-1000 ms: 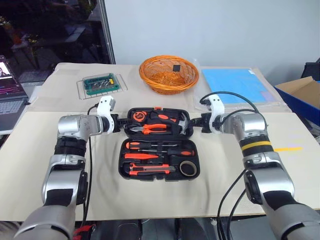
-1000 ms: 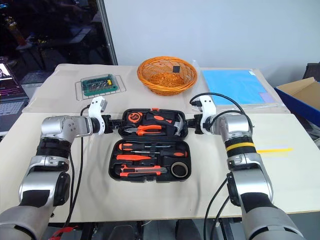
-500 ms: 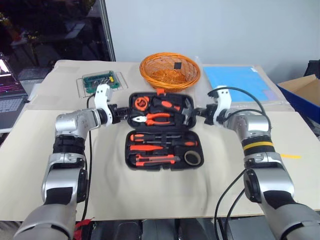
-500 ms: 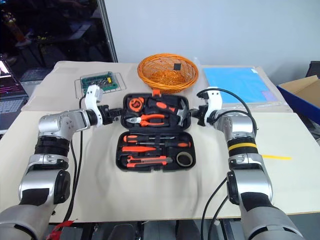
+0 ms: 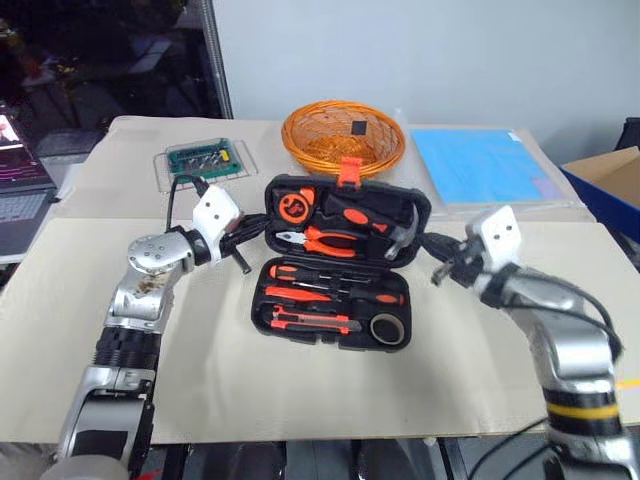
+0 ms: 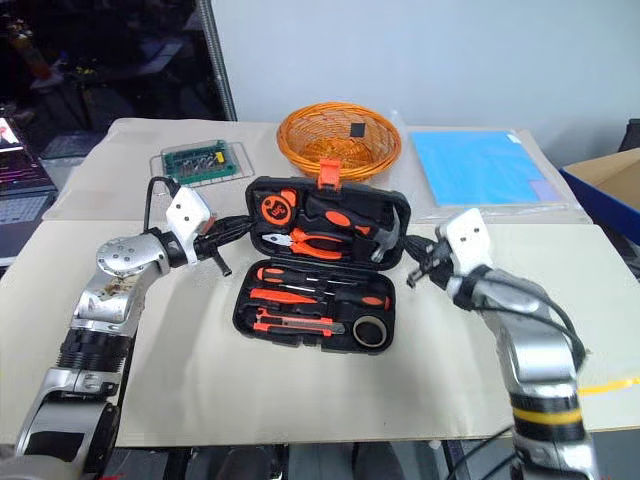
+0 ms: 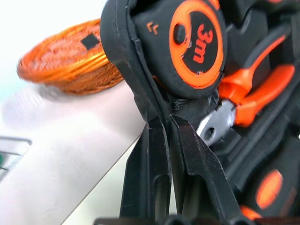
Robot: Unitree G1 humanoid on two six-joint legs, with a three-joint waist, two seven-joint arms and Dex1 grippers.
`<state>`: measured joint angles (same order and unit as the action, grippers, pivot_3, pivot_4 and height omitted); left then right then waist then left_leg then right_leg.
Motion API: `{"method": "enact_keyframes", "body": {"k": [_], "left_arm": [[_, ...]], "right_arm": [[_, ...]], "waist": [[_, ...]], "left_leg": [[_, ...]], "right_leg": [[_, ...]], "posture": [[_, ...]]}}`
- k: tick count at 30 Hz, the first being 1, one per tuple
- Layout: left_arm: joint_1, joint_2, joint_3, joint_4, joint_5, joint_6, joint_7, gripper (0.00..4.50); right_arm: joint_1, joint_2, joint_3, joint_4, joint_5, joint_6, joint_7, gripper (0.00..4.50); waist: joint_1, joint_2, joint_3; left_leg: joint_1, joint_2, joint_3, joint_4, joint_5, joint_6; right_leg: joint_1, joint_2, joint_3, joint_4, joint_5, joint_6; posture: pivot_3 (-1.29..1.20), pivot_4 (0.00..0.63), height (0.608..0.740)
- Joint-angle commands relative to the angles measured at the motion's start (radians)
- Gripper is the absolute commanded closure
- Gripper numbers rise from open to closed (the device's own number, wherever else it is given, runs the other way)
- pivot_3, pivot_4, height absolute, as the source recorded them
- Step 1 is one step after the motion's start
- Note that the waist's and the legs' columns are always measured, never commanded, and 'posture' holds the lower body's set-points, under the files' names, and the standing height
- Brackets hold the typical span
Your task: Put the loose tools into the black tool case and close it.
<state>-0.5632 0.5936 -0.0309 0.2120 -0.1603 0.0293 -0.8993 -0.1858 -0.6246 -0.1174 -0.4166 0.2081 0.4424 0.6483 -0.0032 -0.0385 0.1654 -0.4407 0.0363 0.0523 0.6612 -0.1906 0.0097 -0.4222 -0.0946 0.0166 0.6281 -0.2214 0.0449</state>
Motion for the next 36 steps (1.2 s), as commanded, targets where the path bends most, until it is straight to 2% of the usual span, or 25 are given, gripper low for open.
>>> {"method": "enact_keyframes", "body": {"k": [1, 2, 4, 6, 8, 9, 11, 12, 15, 17, 18, 19, 21, 22, 27, 29, 33, 36], "left_arm": [[0.038, 0.036, -0.010, -0.028, -0.013, 0.016, -0.068, 4.49], [0.056, 0.062, 0.010, -0.041, -0.055, 0.075, -0.109, 4.49], [0.097, 0.125, 0.051, -0.078, -0.150, 0.193, -0.204, 3.81], [0.133, 0.207, 0.090, -0.098, -0.238, 0.318, -0.295, 3.27], [0.176, 0.317, 0.107, -0.098, -0.281, 0.402, -0.407, 2.66], [0.197, 0.357, 0.111, -0.103, -0.293, 0.416, -0.453, 2.25], [0.243, 0.435, 0.115, -0.116, -0.321, 0.443, -0.548, 1.52], [0.256, 0.457, 0.124, -0.131, -0.336, 0.447, -0.574, 1.24], [0.272, 0.485, 0.162, -0.218, -0.422, 0.522, -0.616, 1.24], [0.300, 0.506, 0.187, -0.306, -0.497, 0.594, -0.646, 1.22], [0.321, 0.514, 0.199, -0.350, -0.524, 0.612, -0.657, 1.22], [0.348, 0.518, 0.214, -0.400, -0.552, 0.623, -0.668, 1.22], [0.380, 0.516, 0.233, -0.474, -0.585, 0.630, -0.666, 1.22], [0.393, 0.512, 0.239, -0.507, -0.593, 0.628, -0.659, 1.22], [0.406, 0.471, 0.237, -0.599, -0.601, 0.610, -0.583, 1.22], [0.399, 0.452, 0.231, -0.619, -0.599, 0.609, -0.546, 1.22], [0.388, 0.398, 0.217, -0.645, -0.592, 0.605, -0.462, 1.22], [0.369, 0.351, 0.192, -0.649, -0.567, 0.597, -0.389, 1.22]], "right_arm": [[0.113, -0.064, -0.017, -0.155, -0.016, -0.080, 0.055, 4.50], [0.162, -0.088, -0.023, -0.184, -0.027, -0.085, 0.065, 4.50], [0.243, -0.145, -0.053, -0.222, -0.050, -0.103, 0.096, 4.50], [0.317, -0.186, -0.105, -0.247, -0.041, -0.114, 0.135, 3.80], [0.414, -0.240, -0.168, -0.280, -0.016, -0.079, 0.199, 3.33], [0.455, -0.260, -0.192, -0.295, 0.002, -0.059, 0.229, 2.78], [0.528, -0.280, -0.251, -0.322, 0.055, -0.013, 0.280, 2.20], [0.566, -0.289, -0.286, -0.342, 0.097, 0.017, 0.317, 2.18], [0.612, -0.299, -0.328, -0.409, 0.222, 0.086, 0.377, 2.18], [0.586, -0.293, -0.304, -0.458, 0.328, 0.147, 0.368, 2.78], [0.565, -0.293, -0.267, -0.480, 0.361, 0.171, 0.356, 2.91], [0.533, -0.297, -0.182, -0.494, 0.341, 0.173, 0.345, 3.39], [0.468, -0.304, -0.029, -0.490, 0.275, 0.177, 0.317, 3.96], [0.426, -0.301, 0.039, -0.474, 0.239, 0.191, 0.288, 4.43], [0.283, -0.267, 0.183, -0.370, 0.126, 0.244, 0.157, 4.49], [0.244, -0.253, 0.203, -0.325, 0.081, 0.237, 0.114, 4.49], [0.133, -0.149, 0.179, -0.229, 0.063, 0.297, -0.012, 4.49], [0.037, -0.070, 0.217, -0.120, 0.002, 0.272, -0.090, 4.49]], "waist": [[0.000, 0.001, -0.001], [0.000, 0.001, -0.001], [-0.001, 0.002, -0.001], [-0.008, 0.003, -0.002], [-0.009, 0.002, -0.001], [-0.009, 0.002, -0.001], [-0.008, 0.002, -0.001], [-0.007, 0.002, -0.001], [0.003, 0.003, -0.002], [0.006, 0.002, -0.002], [0.006, 0.001, -0.002], [0.001, 0.001, -0.002], [-0.003, 0.000, -0.002], [-0.005, 0.000, -0.002], [-0.004, 0.000, -0.002], [-0.001, 0.000, -0.002], [-0.001, 0.000, -0.002], [-0.002, 0.000, -0.002]], "left_leg": [[0.005, 0.001, 0.001, 0.000, 0.000, 0.000], [0.006, 0.001, 0.001, 0.000, 0.001, 0.000], [0.009, 0.002, 0.002, 0.000, 0.003, -0.002], [0.010, 0.003, 0.003, 0.000, 0.003, -0.002], [0.011, 0.005, 0.004, 0.000, 0.003, -0.002], [0.010, 0.006, 0.004, 0.000, 0.003, -0.002], [0.009, 0.007, 0.005, 0.000, 0.003, -0.002], [0.009, 0.008, 0.005, 0.000, 0.003, -0.002], [0.010, 0.009, 0.005, 0.000, 0.003, -0.002], [0.010, 0.011, 0.006, 0.000, 0.003, -0.002], [0.010, 0.012, 0.007, 0.000, 0.003, -0.002], [0.010, 0.013, 0.007, 0.000, 0.003, -0.002], [0.011, 0.014, 0.008, 0.000, 0.003, -0.002], [0.011, 0.014, 0.008, 0.000, 0.003, -0.002], [0.010, 0.012, 0.009, 0.000, 0.003, -0.002], [0.010, 0.012, 0.009, 0.000, 0.003, -0.002], [0.010, 0.012, 0.010, 0.000, 0.003, -0.002], [0.010, 0.012, 0.010, 0.000, 0.003, -0.003]], "right_leg": [[0.005, 0.000, 0.000, 0.000, -0.002, -0.001], [0.004, 0.000, 0.000, 0.000, -0.005, 0.003], [0.006, 0.000, 0.000, 0.000, -0.004, 0.003], [0.007, 0.000, 0.001, 0.000, -0.007, -0.002], [0.007, 0.001, 0.001, 0.001, -0.006, -0.001], [0.005, 0.002, 0.001, 0.002, -0.006, -0.001], [0.003, 0.003, 0.001, 0.002, -0.005, -0.003], [0.003, 0.003, 0.001, 0.003, -0.005, -0.003], [0.003, 0.003, 0.001, 0.002, -0.010, -0.007], [0.003, 0.003, 0.001, 0.002, -0.010, -0.008], [0.003, 0.002, 0.001, 0.002, -0.010, -0.008], [0.003, 0.002, 0.001, 0.002, -0.010, -0.008], [0.002, 0.002, 0.000, 0.001, -0.009, -0.008], [0.002, 0.002, 0.000, 0.002, -0.009, -0.008], [0.000, 0.002, 0.000, 0.002, -0.009, -0.009], [0.001, 0.003, 0.000, 0.002, -0.009, -0.009], [0.001, 0.003, 0.000, 0.002, -0.008, -0.009], [0.001, 0.003, 0.001, 0.003, -0.007, -0.010]], "posture": [[0.00, 0.150, 0.740], [0.00, 0.150, 0.740], [0.00, 0.150, 0.740], [0.00, 0.150, 0.740], [0.00, 0.150, 0.740], [0.00, 0.150, 0.740], [0.00, 0.150, 0.740], [0.00, 0.150, 0.740], [0.00, 0.150, 0.740], [0.00, 0.150, 0.740], [0.00, 0.150, 0.740], [0.00, 0.150, 0.740], [0.00, 0.150, 0.740], [0.00, 0.150, 0.740], [0.00, 0.150, 0.740], [0.00, 0.150, 0.740], [0.00, 0.150, 0.740], [0.00, 0.150, 0.740]]}}
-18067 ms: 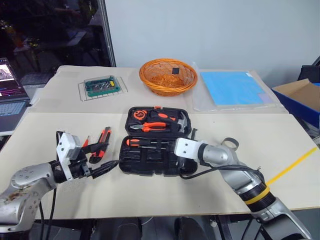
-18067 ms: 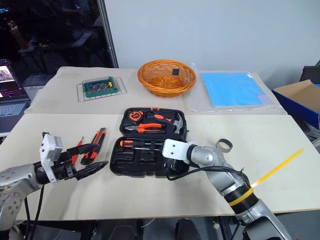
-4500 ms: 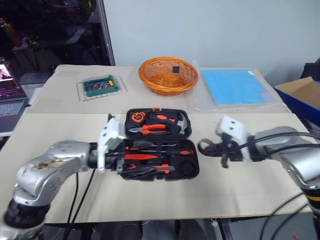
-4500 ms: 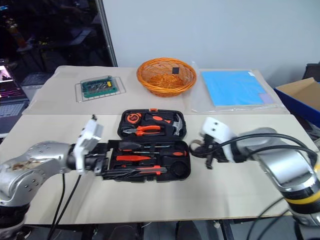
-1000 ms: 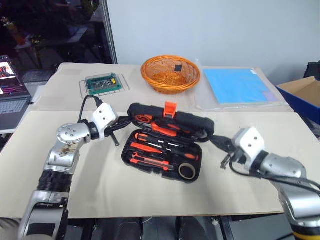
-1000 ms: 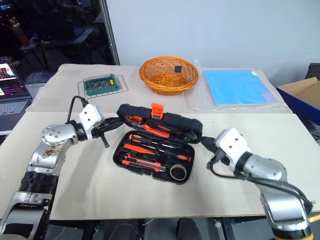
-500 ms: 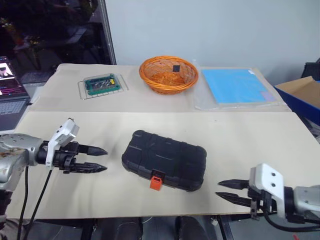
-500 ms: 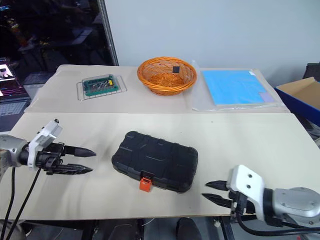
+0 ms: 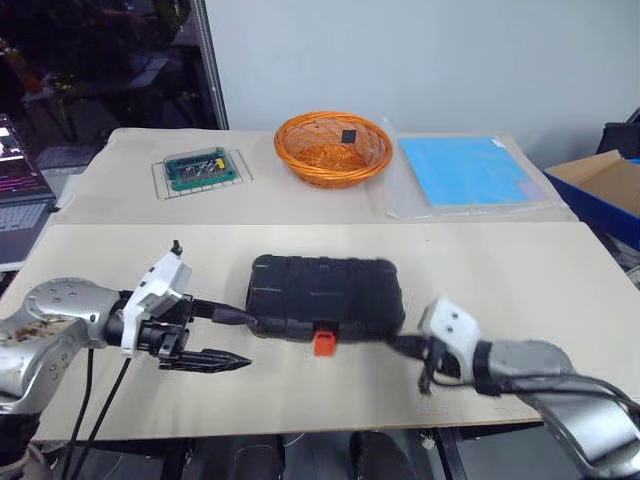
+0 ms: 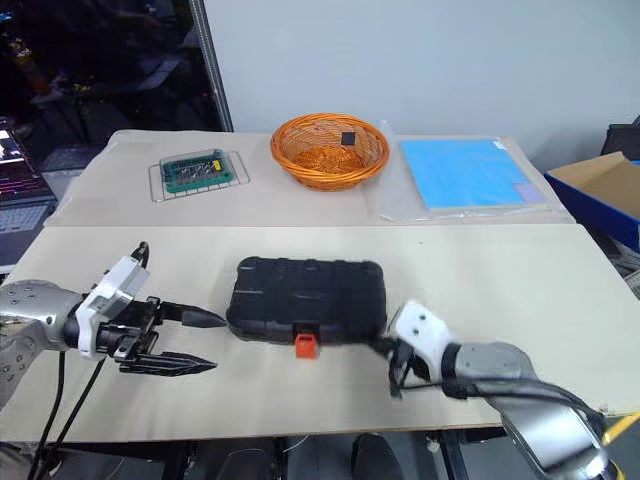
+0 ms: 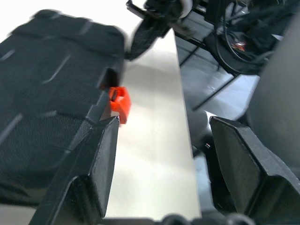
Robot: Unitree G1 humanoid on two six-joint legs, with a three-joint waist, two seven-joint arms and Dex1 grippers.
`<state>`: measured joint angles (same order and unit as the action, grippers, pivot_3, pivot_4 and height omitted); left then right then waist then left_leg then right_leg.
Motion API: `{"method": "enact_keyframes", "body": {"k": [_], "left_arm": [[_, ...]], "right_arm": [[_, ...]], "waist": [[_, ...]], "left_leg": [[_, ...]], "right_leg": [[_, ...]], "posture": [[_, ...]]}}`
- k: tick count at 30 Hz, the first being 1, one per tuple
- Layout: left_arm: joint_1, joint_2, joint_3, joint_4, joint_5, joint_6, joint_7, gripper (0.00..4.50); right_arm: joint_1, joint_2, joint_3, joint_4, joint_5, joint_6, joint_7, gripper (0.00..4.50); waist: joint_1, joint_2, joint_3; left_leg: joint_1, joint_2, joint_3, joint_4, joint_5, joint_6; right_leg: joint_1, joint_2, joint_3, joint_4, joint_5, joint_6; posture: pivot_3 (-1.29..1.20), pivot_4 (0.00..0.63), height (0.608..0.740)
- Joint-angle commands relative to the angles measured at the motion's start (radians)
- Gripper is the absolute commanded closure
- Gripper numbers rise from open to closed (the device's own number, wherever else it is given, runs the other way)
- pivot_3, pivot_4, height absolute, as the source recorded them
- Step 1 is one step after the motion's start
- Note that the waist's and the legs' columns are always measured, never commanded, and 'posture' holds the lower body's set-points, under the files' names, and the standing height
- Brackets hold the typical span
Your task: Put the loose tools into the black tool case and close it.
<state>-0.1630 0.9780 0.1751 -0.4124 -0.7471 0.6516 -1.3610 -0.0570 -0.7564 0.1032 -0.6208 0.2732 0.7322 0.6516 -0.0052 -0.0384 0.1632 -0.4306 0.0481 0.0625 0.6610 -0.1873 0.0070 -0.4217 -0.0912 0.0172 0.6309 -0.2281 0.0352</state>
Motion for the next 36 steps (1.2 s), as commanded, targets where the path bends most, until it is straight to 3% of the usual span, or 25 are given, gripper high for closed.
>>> {"method": "enact_keyframes", "body": {"k": [1, 7, 11, 14, 18, 21, 24, 25, 29, 36], "left_arm": [[-0.037, -0.046, -0.022, -0.027, 0.026, -0.027, 0.091, 1.22], [-0.102, -0.147, -0.103, 0.011, 0.112, -0.065, 0.213, 1.22], [-0.137, -0.174, -0.178, 0.043, 0.192, -0.097, 0.246, 1.22], [-0.186, -0.198, -0.237, 0.101, 0.254, -0.123, 0.260, 1.22], [-0.247, -0.221, -0.287, 0.188, 0.322, -0.164, 0.256, 1.22], [-0.263, -0.221, -0.317, 0.231, 0.349, -0.192, 0.225, 1.22], [-0.270, -0.223, -0.336, 0.253, 0.361, -0.208, 0.198, 1.22], [-0.273, -0.223, -0.340, 0.258, 0.364, -0.211, 0.191, 1.22], [-0.285, -0.219, -0.347, 0.277, 0.376, -0.223, 0.163, 1.22], [-0.313, -0.222, -0.353, 0.305, 0.387, -0.230, 0.137, 1.22]], "right_arm": [[-0.120, 0.081, 0.014, 0.121, -0.083, -0.034, -0.104, 4.49], [-0.372, 0.256, 0.065, 0.481, -0.179, -0.177, -0.189, 4.49], [-0.427, 0.249, 0.057, 0.565, -0.176, -0.220, -0.116, 4.49], [-0.365, 0.179, 0.001, 0.452, -0.112, -0.154, -0.037, 3.73], [-0.276, 0.140, -0.069, 0.219, 0.029, 0.022, 0.016, 2.29], [-0.267, 0.220, -0.081, 0.061, 0.136, 0.203, -0.054, 1.19], [-0.273, 0.320, -0.009, 0.028, 0.097, 0.293, -0.179, 0.18], [-0.273, 0.356, 0.012, 0.037, 0.083, 0.308, -0.217, 0.03], [-0.278, 0.439, 0.029, 0.058, 0.064, 0.340, -0.302, 0.03], [-0.289, 0.457, 0.048, 0.102, 0.048, 0.340, -0.334, 0.03]], "waist": [[-0.001, 0.000, 0.000], [-0.014, 0.000, 0.000], [-0.011, 0.000, 0.000], [0.000, 0.000, 0.000], [0.012, 0.000, 0.000], [-0.001, 0.000, 0.000], [-0.009, 0.000, 0.000], [-0.008, 0.000, 0.000], [-0.008, 0.000, 0.000], [-0.007, 0.000, 0.000]], "left_leg": [[0.001, 0.001, 0.000, 0.000, 0.000, 0.000], [0.000, 0.000, 0.000, 0.000, 0.000, 0.000], [0.000, 0.000, -0.001, 0.000, 0.001, 0.000], [-0.001, -0.001, -0.001, 0.000, 0.000, 0.000], [-0.005, -0.002, -0.002, -0.001, -0.001, 0.002], [-0.005, -0.001, -0.002, -0.001, -0.001, 0.002], [-0.004, 0.001, -0.003, -0.001, -0.001, 0.001], [-0.004, 0.001, -0.003, -0.001, -0.001, 0.001], [-0.004, 0.000, -0.003, 0.000, 0.000, 0.000], [-0.004, -0.001, -0.003, 0.000, 0.000, 0.000]], "right_leg": [[0.000, 0.001, 0.000, 0.000, 0.000, 0.000], [0.000, 0.002, 0.001, 0.000, 0.002, 0.000], [0.000, 0.003, 0.001, 0.000, 0.008, 0.006], [0.000, 0.003, 0.001, 0.000, 0.009, 0.003], [-0.002, 0.002, 0.001, -0.002, 0.008, 0.004], [-0.002, 0.002, 0.001, -0.002, 0.009, 0.003], [-0.002, 0.005, 0.001, -0.001, 0.008, 0.003], [-0.001, 0.005, 0.000, -0.001, 0.008, 0.003], [-0.002, 0.004, 0.000, -0.001, 0.009, 0.003], [-0.002, 0.003, 0.000, -0.001, 0.009, 0.002]], "posture": [[0.00, 0.150, 0.740], [0.00, 0.150, 0.740], [0.00, 0.150, 0.740], [0.00, 0.150, 0.740], [0.00, 0.150, 0.740], [0.00, 0.150, 0.740], [0.00, 0.150, 0.740], [0.00, 0.150, 0.740], [0.00, 0.150, 0.740], [0.00, 0.150, 0.740]]}}
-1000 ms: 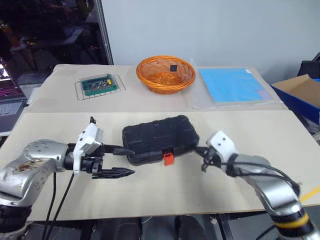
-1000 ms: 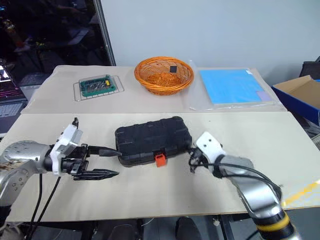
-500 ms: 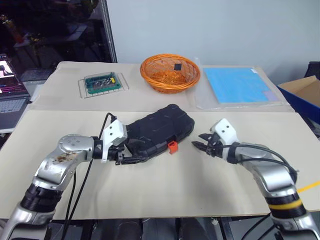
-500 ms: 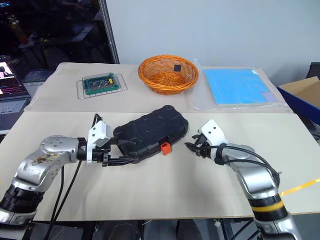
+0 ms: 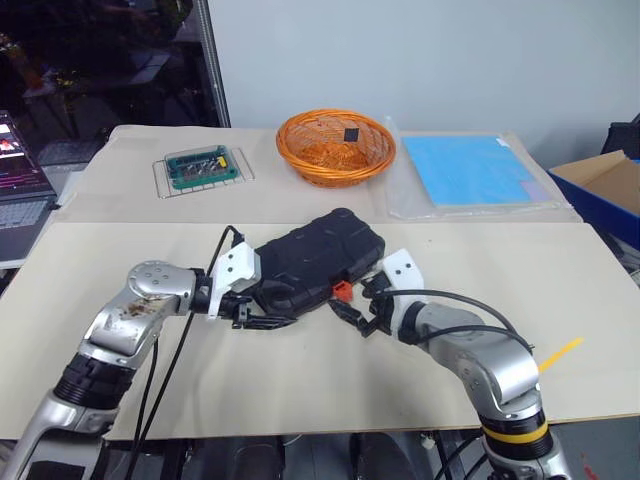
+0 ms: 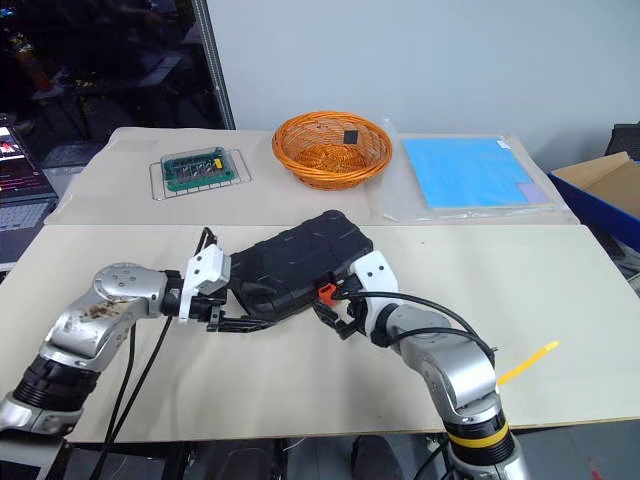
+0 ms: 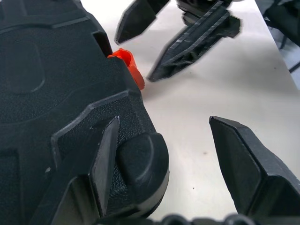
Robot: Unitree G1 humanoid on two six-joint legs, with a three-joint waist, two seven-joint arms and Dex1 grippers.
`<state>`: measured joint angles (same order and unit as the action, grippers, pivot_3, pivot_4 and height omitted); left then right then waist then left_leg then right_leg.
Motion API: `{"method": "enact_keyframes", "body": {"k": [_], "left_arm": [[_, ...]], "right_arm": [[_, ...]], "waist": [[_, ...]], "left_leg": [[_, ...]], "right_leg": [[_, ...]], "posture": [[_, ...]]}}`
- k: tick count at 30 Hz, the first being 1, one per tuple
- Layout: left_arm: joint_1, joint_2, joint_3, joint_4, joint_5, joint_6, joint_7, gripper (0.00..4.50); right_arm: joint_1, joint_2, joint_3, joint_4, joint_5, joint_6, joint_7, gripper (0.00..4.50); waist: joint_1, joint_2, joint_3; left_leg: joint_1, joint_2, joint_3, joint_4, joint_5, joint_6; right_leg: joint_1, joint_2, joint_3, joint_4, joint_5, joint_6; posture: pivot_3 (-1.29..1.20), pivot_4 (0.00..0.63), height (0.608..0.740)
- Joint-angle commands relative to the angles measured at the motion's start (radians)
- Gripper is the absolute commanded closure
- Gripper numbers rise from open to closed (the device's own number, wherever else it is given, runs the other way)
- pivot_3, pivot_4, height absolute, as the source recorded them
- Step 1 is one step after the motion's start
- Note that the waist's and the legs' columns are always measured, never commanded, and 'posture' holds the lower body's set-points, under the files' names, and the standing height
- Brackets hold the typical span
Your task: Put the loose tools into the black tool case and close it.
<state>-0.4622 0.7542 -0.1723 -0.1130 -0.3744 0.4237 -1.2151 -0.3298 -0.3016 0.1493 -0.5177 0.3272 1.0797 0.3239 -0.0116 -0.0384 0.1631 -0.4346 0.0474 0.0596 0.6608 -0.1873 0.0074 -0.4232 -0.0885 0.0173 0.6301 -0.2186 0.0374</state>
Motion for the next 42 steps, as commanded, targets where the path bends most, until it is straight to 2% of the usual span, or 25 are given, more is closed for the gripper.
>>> {"method": "enact_keyframes", "body": {"k": [1, 4, 7, 9, 12, 15, 19, 42], "left_arm": [[-0.016, 0.000, -0.006, 0.007, 0.016, 0.000, -0.007, 1.22], [-0.018, -0.004, -0.005, 0.009, 0.021, 0.002, -0.004, 1.22], [-0.014, -0.008, -0.005, 0.004, 0.026, 0.003, 0.000, 1.22], [-0.012, -0.009, -0.003, 0.000, 0.026, 0.005, 0.003, 1.22], [-0.007, -0.007, -0.001, -0.004, 0.024, 0.008, 0.005, 1.22], [-0.003, -0.005, 0.003, -0.009, 0.023, 0.010, 0.009, 1.22], [0.001, -0.004, 0.004, -0.012, 0.024, 0.012, 0.015, 1.22], [-0.006, -0.019, -0.011, -0.005, 0.029, 0.027, 0.026, 1.22]], "right_arm": [[-0.015, -0.001, 0.007, 0.008, -0.007, -0.013, -0.004, 0.03], [-0.014, -0.007, 0.015, 0.023, -0.006, -0.017, 0.003, 0.03], [-0.024, -0.004, 0.020, 0.040, -0.004, -0.029, 0.011, 0.66], [-0.032, -0.001, 0.026, 0.049, -0.005, -0.034, 0.011, 1.38], [-0.038, 0.000, 0.037, 0.060, -0.007, -0.040, 0.012, 1.38], [-0.039, -0.001, 0.047, 0.062, -0.009, -0.045, 0.013, 2.01], [-0.038, -0.002, 0.050, 0.057, -0.012, -0.048, 0.015, 3.31], [-0.055, -0.043, 0.072, -0.069, -0.031, -0.072, 0.029, 3.32]], "waist": [[0.000, 0.000, 0.000], [-0.001, 0.000, 0.000], [-0.002, 0.000, 0.000], [-0.001, 0.000, 0.000], [-0.001, 0.000, 0.000], [-0.001, 0.000, 0.000], [-0.001, 0.000, 0.000], [-0.001, 0.000, 0.000]], "left_leg": [[0.000, 0.000, 0.000, 0.000, 0.000, 0.000], [0.000, 0.000, 0.000, 0.000, 0.000, 0.000], [0.000, 0.000, 0.000, 0.000, 0.000, 0.000], [0.000, 0.000, 0.000, 0.000, 0.000, 0.000], [0.000, 0.000, 0.000, 0.000, 0.000, 0.000], [0.000, 0.000, 0.000, 0.000, 0.000, 0.000], [0.000, 0.000, 0.000, 0.000, 0.000, 0.000], [-0.001, 0.000, 0.000, 0.000, 0.000, 0.000]], "right_leg": [[0.000, 0.000, 0.000, 0.000, 0.000, 0.000], [0.000, 0.000, 0.000, 0.000, 0.000, 0.000], [0.000, 0.000, 0.000, 0.000, 0.000, 0.000], [0.000, 0.000, 0.000, 0.000, 0.000, 0.000], [0.000, 0.000, 0.000, 0.000, 0.000, 0.000], [0.000, 0.000, 0.000, 0.000, 0.000, 0.000], [0.000, 0.000, 0.000, 0.000, 0.000, 0.000], [-0.001, 0.000, 0.000, 0.000, -0.001, 0.001]], "posture": [[0.00, 0.150, 0.740], [0.00, 0.150, 0.740], [0.00, 0.150, 0.740], [0.00, 0.150, 0.740], [0.00, 0.150, 0.740], [0.00, 0.150, 0.740], [0.00, 0.150, 0.740], [0.00, 0.150, 0.740]]}}
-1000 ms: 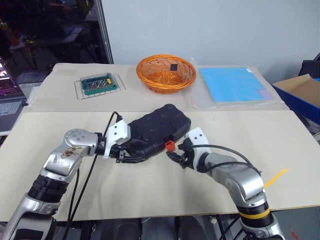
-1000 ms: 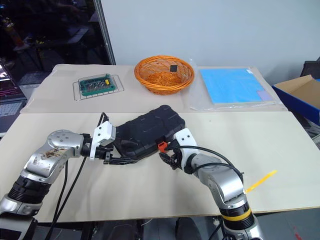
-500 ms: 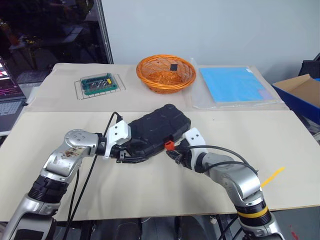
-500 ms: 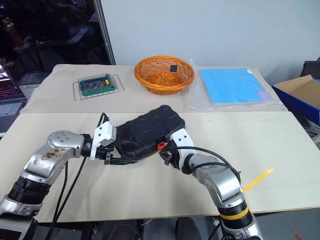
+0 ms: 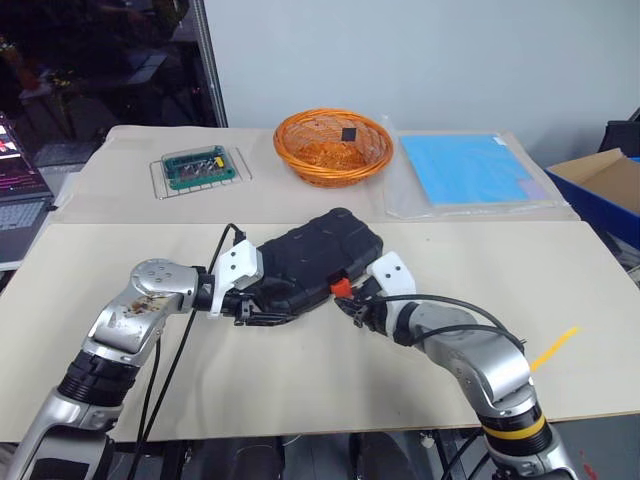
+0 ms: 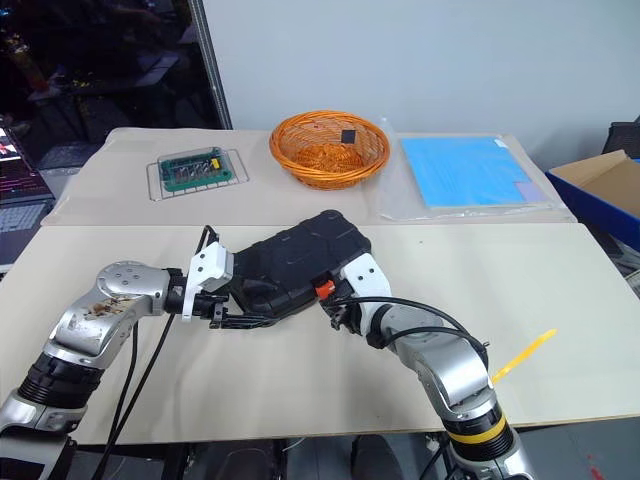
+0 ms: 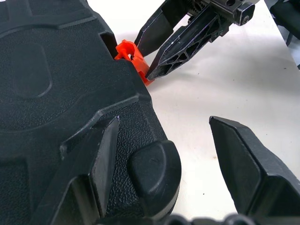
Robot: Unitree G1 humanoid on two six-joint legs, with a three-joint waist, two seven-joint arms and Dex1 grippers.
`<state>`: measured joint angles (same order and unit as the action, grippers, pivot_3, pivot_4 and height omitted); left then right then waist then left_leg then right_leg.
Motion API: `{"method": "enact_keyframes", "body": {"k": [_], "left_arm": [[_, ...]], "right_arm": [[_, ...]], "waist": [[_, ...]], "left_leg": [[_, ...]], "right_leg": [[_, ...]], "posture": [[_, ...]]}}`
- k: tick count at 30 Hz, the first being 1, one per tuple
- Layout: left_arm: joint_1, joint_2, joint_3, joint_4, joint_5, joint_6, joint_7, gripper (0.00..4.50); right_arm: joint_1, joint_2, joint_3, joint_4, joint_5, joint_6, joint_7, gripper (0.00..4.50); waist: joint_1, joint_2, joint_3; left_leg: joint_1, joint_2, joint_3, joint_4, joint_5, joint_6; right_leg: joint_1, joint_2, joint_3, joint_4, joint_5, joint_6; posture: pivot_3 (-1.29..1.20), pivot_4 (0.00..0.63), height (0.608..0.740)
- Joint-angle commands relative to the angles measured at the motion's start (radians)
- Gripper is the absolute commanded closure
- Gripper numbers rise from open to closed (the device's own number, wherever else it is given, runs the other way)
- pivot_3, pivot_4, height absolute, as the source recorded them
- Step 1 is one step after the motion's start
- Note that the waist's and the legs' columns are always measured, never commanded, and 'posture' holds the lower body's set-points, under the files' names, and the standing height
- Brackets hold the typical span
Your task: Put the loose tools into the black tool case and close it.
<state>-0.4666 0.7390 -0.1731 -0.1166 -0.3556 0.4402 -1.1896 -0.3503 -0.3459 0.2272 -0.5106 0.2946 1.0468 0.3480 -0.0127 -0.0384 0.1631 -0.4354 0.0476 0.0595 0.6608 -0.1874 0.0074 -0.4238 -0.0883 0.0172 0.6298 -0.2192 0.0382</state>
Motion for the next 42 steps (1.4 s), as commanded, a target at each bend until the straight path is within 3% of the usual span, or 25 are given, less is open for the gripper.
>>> {"method": "enact_keyframes", "body": {"k": [1, 10, 11, 15, 21, 24, 30, 31, 36, 42], "left_arm": [[-0.002, -0.004, -0.012, -0.001, 0.011, 0.010, 0.000, 1.22], [0.004, -0.008, -0.019, -0.007, 0.018, 0.015, 0.005, 1.22], [0.006, -0.008, -0.018, -0.010, 0.018, 0.018, 0.008, 1.22], [0.013, -0.012, -0.009, -0.016, 0.015, 0.031, 0.024, 1.22], [0.019, -0.018, -0.005, -0.012, 0.018, 0.038, 0.039, 1.22], [0.012, -0.028, -0.006, 0.003, 0.027, 0.032, 0.054, 1.22], [0.015, -0.032, -0.010, 0.007, 0.031, 0.026, 0.062, 1.22], [0.016, -0.032, -0.010, 0.006, 0.031, 0.025, 0.062, 1.22], [0.022, -0.031, -0.011, 0.005, 0.032, 0.024, 0.066, 1.22], [0.033, -0.030, -0.007, 0.001, 0.029, 0.025, 0.072, 1.22]], "right_arm": [[-0.038, 0.003, -0.002, -0.064, -0.003, -0.042, 0.003, 3.32], [-0.099, 0.049, 0.021, 0.121, -0.030, -0.091, 0.025, 3.32], [-0.098, 0.036, 0.033, 0.130, -0.043, -0.104, 0.033, 2.26], [-0.060, -0.011, 0.010, 0.054, -0.022, -0.079, 0.068, 1.12], [-0.005, -0.064, -0.077, -0.050, 0.051, -0.020, 0.109, 1.12], [0.007, -0.047, -0.108, -0.037, 0.087, 0.007, 0.113, 1.83], [-0.075, 0.022, -0.074, 0.130, 0.057, -0.047, 0.082, 3.80], [-0.092, 0.033, -0.067, 0.162, 0.047, -0.063, 0.079, 4.32], [-0.137, 0.068, -0.047, 0.258, 0.011, -0.129, 0.071, 4.46], [-0.070, 0.035, -0.071, 0.135, 0.055, -0.109, 0.122, 4.46]], "waist": [[0.000, 0.000, 0.000], [-0.006, 0.000, 0.000], [-0.006, 0.000, 0.000], [-0.003, 0.000, 0.000], [0.002, 0.000, 0.000], [0.001, 0.000, 0.000], [-0.003, 0.000, 0.000], [-0.002, 0.000, 0.000], [-0.009, 0.000, 0.000], [-0.005, 0.000, 0.000]], "left_leg": [[0.000, 0.000, 0.000, 0.000, 0.000, 0.000], [0.001, 0.001, 0.000, 0.000, 0.000, 0.000], [0.001, 0.001, 0.000, 0.000, 0.000, 0.000], [0.002, 0.002, 0.000, 0.000, 0.000, 0.000], [0.001, 0.001, 0.000, 0.000, 0.000, 0.000], [0.002, 0.001, 0.000, 0.000, 0.000, 0.000], [0.002, 0.001, 0.000, 0.000, 0.000, 0.000], [0.002, 0.001, 0.000, 0.000, 0.000, 0.000], [0.003, 0.001, 0.001, 0.000, 0.000, 0.000], [0.004, 0.002, 0.001, 0.000, 0.000, 0.000]], "right_leg": [[0.000, 0.000, 0.000, 0.000, 0.000, 0.000], [0.000, 0.001, 0.000, 0.000, 0.000, 0.000], [0.001, 0.001, 0.000, 0.000, 0.000, 0.000], [0.001, 0.002, 0.000, 0.001, 0.000, 0.000], [0.001, 0.000, 0.000, 0.000, 0.000, 0.000], [0.001, 0.001, 0.000, 0.000, 0.000, 0.000], [0.001, 0.001, 0.000, 0.000, 0.000, 0.001], [0.001, 0.001, 0.000, 0.000, 0.000, 0.001], [0.002, 0.001, 0.000, 0.001, 0.000, 0.000], [0.001, 0.002, 0.001, 0.001, 0.000, 0.000]], "posture": [[0.00, 0.150, 0.740], [0.00, 0.150, 0.740], [0.00, 0.150, 0.740], [0.00, 0.150, 0.740], [0.00, 0.150, 0.740], [0.00, 0.150, 0.740], [0.00, 0.150, 0.740], [0.00, 0.150, 0.740], [0.00, 0.150, 0.740], [0.00, 0.150, 0.740]]}}
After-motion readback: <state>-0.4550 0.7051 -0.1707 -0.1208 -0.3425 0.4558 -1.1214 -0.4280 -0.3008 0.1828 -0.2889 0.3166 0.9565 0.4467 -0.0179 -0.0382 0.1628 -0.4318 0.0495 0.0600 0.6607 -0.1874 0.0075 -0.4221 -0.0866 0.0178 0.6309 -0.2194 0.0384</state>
